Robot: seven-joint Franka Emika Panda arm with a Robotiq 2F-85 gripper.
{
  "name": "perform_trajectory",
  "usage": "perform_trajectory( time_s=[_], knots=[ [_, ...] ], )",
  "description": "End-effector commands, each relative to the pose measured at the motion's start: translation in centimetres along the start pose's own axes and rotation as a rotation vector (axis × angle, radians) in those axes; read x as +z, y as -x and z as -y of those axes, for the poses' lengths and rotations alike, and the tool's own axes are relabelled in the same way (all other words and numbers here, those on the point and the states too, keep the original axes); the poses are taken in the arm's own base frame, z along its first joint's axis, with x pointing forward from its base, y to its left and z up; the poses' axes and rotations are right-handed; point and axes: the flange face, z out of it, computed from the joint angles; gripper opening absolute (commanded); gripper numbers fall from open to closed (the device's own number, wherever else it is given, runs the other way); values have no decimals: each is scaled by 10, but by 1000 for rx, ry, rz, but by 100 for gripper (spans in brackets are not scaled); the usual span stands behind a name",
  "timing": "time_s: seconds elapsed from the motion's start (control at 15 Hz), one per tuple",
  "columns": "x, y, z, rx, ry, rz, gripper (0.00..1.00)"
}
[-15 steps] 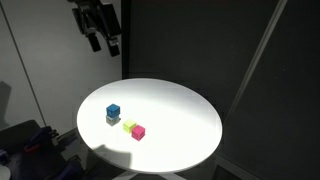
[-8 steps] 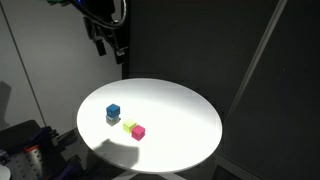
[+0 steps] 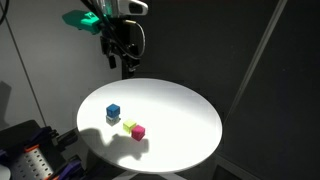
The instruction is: Put the pink block on top the yellow block
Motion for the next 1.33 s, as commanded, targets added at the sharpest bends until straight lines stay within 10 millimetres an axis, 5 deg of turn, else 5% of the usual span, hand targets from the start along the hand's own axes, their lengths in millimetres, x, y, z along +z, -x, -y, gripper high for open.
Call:
perform_trajectory(
  time_s=[0.0,0.67,1.27],
  knots=[
    [19,-22,-4,-23,-21,5,100],
    [80,-42,-5,-69,-14,81,100],
    [86,-34,-2,-50,-12,100,100]
  ],
)
